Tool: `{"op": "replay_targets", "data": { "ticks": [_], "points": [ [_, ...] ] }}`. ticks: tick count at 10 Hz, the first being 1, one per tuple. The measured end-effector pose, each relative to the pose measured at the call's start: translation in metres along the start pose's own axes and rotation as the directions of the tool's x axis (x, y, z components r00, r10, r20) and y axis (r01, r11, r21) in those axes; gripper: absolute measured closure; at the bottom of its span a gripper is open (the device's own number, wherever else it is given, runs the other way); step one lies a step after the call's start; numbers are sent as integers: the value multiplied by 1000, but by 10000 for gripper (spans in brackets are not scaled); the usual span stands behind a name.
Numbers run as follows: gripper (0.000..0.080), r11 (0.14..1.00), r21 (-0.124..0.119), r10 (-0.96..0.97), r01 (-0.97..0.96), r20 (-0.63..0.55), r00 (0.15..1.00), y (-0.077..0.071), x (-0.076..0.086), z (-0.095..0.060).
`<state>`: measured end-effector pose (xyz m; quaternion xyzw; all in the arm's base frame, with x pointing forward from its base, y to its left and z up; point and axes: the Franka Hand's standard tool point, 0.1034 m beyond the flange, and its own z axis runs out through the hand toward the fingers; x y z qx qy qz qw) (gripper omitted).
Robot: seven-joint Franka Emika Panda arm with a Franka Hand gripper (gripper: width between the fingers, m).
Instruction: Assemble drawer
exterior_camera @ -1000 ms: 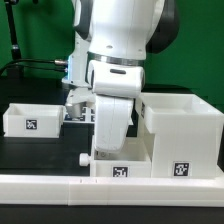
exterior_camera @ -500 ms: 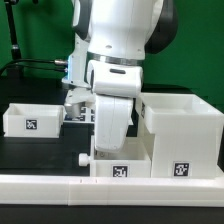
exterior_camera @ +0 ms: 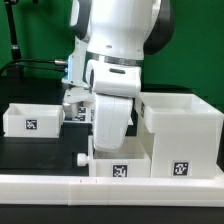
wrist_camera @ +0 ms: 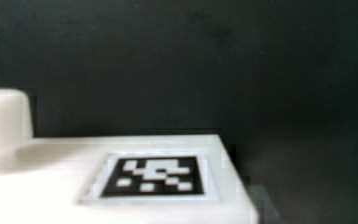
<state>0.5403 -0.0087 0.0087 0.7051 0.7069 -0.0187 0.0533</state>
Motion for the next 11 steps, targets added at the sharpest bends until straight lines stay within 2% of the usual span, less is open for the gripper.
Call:
{"op": "replay_targets", "data": {
  "ticks": [1, 2, 4, 5, 6, 7, 11],
  "points": [
    [755, 1000, -5, 0, 0, -1, 1000, 0, 0, 0],
    [755, 1000, -20, 3, -3, -6, 1000, 0, 0, 0],
    [755, 1000, -20, 4, -4, -6, 1000, 1, 0, 0],
    [755, 1000, -11, 4, -4, -3, 1000, 0, -1, 1],
    [755, 1000, 16, 5, -5, 6, 1000, -1, -3, 1],
    [755, 1000, 28, 4, -5, 10, 1000, -1, -4, 0],
    [755, 999, 36, -6, 5, 10, 1000, -1, 2, 0]
  ]
}}
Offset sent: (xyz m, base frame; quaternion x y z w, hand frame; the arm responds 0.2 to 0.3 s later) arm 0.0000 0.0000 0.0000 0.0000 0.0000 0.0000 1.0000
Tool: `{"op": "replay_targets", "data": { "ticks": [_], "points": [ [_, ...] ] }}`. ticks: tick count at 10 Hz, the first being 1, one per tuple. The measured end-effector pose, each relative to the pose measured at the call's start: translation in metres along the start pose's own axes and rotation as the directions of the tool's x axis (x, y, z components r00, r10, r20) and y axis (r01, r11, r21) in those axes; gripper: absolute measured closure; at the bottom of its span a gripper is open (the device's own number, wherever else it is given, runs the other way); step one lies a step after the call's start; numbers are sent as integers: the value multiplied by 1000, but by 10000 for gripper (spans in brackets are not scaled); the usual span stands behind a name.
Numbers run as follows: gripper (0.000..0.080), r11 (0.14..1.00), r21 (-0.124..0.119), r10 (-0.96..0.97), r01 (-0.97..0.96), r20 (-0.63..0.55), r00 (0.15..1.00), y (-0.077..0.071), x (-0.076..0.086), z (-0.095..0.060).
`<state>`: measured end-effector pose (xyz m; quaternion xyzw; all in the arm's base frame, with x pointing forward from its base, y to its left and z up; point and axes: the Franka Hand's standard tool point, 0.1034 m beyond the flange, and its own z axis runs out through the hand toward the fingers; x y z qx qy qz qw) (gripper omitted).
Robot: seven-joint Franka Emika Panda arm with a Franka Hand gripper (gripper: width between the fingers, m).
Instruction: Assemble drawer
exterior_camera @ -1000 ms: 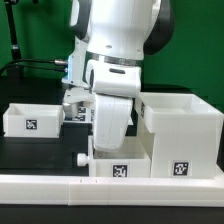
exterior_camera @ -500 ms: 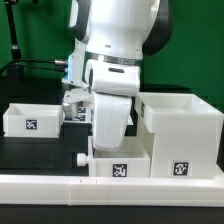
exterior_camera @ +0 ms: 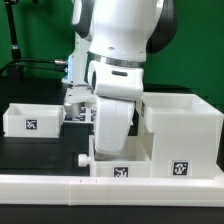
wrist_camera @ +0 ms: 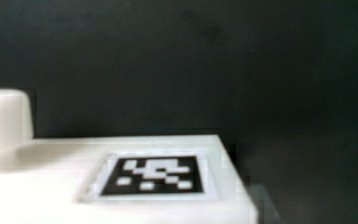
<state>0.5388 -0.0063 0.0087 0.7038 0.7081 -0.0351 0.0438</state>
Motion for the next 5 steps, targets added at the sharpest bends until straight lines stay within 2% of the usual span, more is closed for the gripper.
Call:
{"op": "replay_targets", "data": {
  "ticks": [3, 5],
  "points": [
    [755, 1000, 0, -2, 2, 0, 1000, 0, 0, 0],
    [755, 999, 0, -39, 39, 4, 999, -1, 12, 0]
  ]
}}
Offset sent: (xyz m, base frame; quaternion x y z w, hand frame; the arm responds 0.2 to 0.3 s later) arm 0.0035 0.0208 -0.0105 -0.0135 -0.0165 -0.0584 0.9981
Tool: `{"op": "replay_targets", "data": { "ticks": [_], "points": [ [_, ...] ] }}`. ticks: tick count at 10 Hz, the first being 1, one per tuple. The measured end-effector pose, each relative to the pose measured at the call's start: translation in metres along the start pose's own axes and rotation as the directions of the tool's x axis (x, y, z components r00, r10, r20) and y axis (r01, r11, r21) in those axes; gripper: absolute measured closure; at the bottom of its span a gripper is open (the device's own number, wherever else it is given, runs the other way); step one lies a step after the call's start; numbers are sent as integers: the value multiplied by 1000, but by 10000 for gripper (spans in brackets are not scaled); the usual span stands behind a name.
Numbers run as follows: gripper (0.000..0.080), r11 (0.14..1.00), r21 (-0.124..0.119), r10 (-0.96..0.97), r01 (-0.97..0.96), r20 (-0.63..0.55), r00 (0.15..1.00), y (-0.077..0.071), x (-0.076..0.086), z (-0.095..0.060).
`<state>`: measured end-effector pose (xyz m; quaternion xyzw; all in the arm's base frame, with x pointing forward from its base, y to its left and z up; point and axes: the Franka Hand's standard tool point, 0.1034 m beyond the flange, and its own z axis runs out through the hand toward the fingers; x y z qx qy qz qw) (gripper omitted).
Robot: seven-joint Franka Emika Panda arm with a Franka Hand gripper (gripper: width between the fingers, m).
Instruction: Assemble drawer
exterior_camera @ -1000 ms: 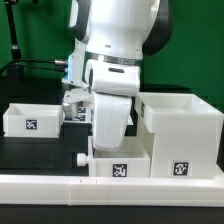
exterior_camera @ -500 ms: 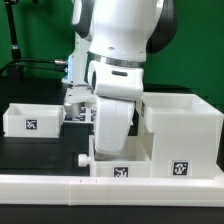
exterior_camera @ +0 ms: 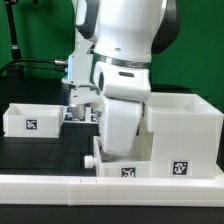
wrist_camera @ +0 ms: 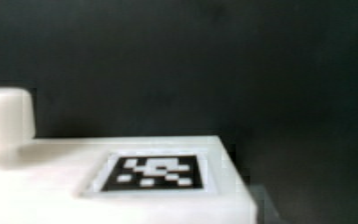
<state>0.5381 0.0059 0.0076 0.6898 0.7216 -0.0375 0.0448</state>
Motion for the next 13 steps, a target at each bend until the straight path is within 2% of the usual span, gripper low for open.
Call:
{"op": "replay_targets", "data": {
  "ticks": [13],
  "points": [
    [751, 994, 11, 107, -107, 6, 994, -2, -1, -1]
  ]
}}
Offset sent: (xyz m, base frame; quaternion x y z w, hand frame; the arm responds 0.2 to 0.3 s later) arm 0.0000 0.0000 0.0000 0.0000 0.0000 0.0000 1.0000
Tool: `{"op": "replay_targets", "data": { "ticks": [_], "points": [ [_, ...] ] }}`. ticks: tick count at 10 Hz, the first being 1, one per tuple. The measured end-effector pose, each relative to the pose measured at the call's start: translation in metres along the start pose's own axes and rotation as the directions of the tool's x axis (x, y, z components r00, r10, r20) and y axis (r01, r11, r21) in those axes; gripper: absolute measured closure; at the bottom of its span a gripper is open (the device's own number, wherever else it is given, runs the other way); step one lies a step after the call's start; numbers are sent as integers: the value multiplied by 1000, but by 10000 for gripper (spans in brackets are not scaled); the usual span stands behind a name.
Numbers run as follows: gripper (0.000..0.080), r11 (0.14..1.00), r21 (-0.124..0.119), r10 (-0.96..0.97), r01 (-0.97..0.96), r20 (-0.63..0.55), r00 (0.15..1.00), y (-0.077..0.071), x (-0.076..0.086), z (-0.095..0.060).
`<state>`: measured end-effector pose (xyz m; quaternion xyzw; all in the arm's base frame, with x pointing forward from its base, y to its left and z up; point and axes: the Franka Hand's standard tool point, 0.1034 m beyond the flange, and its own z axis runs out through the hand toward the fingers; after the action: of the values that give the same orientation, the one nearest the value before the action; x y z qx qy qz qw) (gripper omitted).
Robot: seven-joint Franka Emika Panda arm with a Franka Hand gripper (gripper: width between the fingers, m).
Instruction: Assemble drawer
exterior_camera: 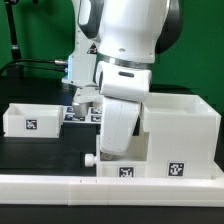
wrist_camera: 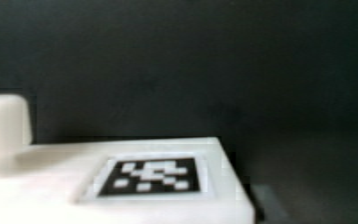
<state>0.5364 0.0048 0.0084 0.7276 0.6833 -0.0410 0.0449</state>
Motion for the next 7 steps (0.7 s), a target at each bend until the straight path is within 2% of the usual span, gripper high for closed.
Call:
{"op": "replay_targets", "data": {
  "ticks": [1, 2, 3, 4, 5, 6, 7],
  "points": [
    [577, 1000, 0, 3, -3, 2, 1000, 1, 0, -4],
    [441, 1000, -6, 3, -3, 1, 1000, 3, 0, -9],
    [441, 1000, -6, 4, -4, 3, 1000, 5, 0, -14],
    [271, 1000, -5, 6, -6, 7, 1000, 6, -2, -22],
    [177, 1000, -9, 10, -10, 10, 1000, 9, -5, -30],
    [177, 1000, -6, -6, 6, 17, 1000, 10, -12, -38],
    [154, 999, 5, -39, 39, 28, 999, 12, -29, -49]
  ]
}}
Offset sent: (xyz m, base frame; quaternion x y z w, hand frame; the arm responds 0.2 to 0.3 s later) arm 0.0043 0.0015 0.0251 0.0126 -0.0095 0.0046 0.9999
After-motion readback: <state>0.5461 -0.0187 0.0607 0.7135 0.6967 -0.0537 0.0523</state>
